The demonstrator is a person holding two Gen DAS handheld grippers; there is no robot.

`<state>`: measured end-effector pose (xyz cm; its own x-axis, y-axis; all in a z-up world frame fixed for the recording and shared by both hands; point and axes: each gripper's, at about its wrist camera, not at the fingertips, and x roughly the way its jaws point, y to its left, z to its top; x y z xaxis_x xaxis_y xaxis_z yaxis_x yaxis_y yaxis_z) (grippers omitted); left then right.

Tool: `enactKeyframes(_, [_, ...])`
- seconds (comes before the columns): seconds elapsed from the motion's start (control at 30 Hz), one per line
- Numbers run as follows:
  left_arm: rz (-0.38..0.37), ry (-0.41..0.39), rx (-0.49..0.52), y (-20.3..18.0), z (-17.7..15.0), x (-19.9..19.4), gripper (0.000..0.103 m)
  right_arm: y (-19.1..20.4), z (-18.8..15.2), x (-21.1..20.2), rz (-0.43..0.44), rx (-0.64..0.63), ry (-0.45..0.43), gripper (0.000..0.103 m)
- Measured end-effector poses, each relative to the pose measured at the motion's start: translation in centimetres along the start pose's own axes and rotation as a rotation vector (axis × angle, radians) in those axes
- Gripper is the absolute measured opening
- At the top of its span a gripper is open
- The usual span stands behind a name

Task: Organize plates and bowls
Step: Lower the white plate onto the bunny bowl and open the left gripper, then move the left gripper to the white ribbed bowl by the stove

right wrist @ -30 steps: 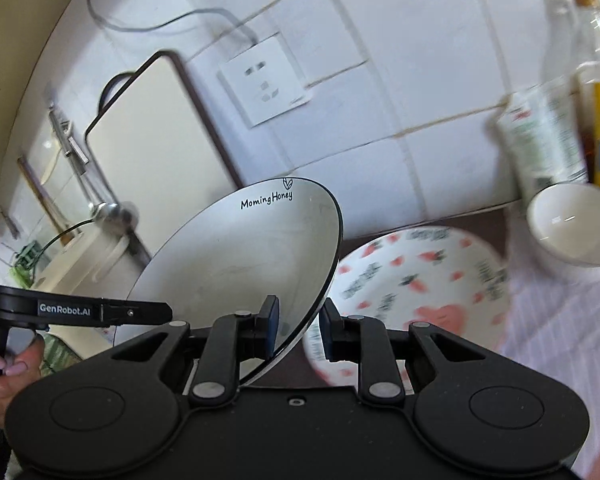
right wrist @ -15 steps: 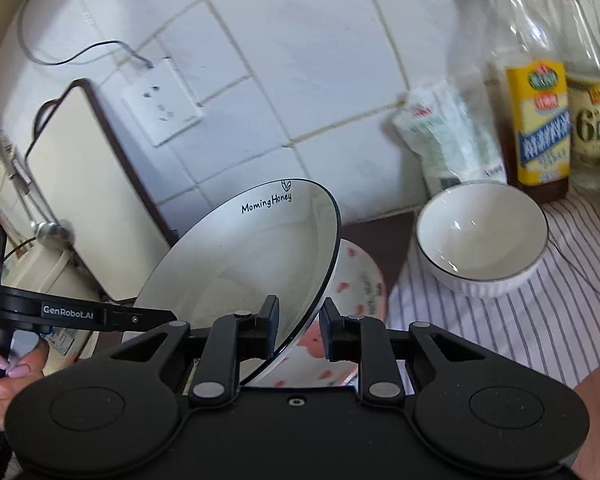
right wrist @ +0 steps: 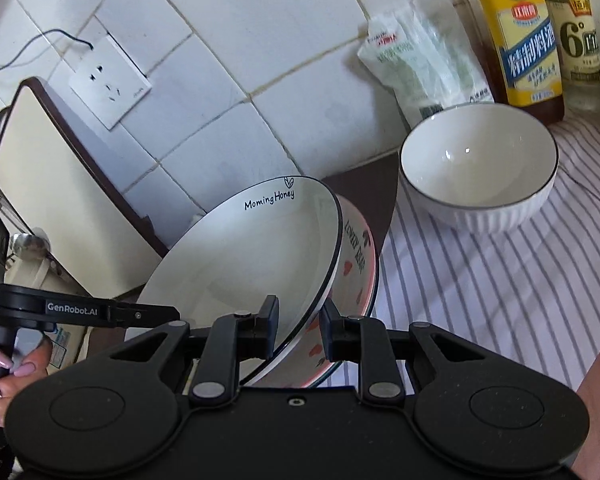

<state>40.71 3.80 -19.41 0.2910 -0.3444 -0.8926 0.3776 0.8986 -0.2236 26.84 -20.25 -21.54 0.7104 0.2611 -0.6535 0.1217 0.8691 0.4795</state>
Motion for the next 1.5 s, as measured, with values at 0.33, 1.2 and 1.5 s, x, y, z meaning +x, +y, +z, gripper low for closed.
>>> enactKeyframes(0.33, [0.027,0.053,0.065,-0.7,-0.2,1.2,0.031,2.2,-0.5,0.7,-0.163,0.000,-0.004,0.026])
enactKeyframes(1.2, [0.103,0.010,0.095,-1.5,-2.3,-1.1,0.028,6.3,-0.2,0.7,-0.414,-0.320,0.031,0.031])
enactKeyframes(1.5, [0.135,0.012,0.170,-4.3,-4.4,-5.1,0.048,9.4,0.4,-3.4,-0.381,-0.332,0.051,0.046])
